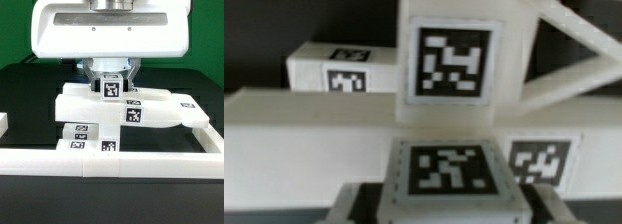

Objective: Assemble chair

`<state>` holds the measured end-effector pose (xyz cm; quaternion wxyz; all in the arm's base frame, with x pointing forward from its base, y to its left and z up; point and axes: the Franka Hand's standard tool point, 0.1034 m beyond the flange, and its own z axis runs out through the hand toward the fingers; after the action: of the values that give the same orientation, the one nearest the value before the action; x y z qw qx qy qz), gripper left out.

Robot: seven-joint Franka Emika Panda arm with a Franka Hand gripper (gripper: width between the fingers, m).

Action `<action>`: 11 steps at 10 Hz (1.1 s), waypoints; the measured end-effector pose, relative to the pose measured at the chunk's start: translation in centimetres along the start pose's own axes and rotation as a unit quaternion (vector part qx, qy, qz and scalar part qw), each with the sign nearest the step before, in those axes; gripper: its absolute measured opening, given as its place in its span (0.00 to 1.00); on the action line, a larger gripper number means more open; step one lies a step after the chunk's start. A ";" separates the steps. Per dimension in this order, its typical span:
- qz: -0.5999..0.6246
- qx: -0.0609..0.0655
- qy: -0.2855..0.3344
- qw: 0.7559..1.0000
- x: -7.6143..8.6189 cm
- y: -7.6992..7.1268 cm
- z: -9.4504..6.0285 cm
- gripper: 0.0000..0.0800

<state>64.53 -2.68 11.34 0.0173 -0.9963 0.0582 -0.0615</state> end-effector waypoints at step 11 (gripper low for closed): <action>0.508 0.014 -0.012 0.861 -0.1 0.2 0.0 0.34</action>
Offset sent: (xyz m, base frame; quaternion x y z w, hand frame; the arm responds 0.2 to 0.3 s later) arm 0.0000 0.0000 0.0000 0.0000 0.0000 0.1938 0.9810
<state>64.39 -2.83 11.30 0.0611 -0.8285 0.5556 -0.0333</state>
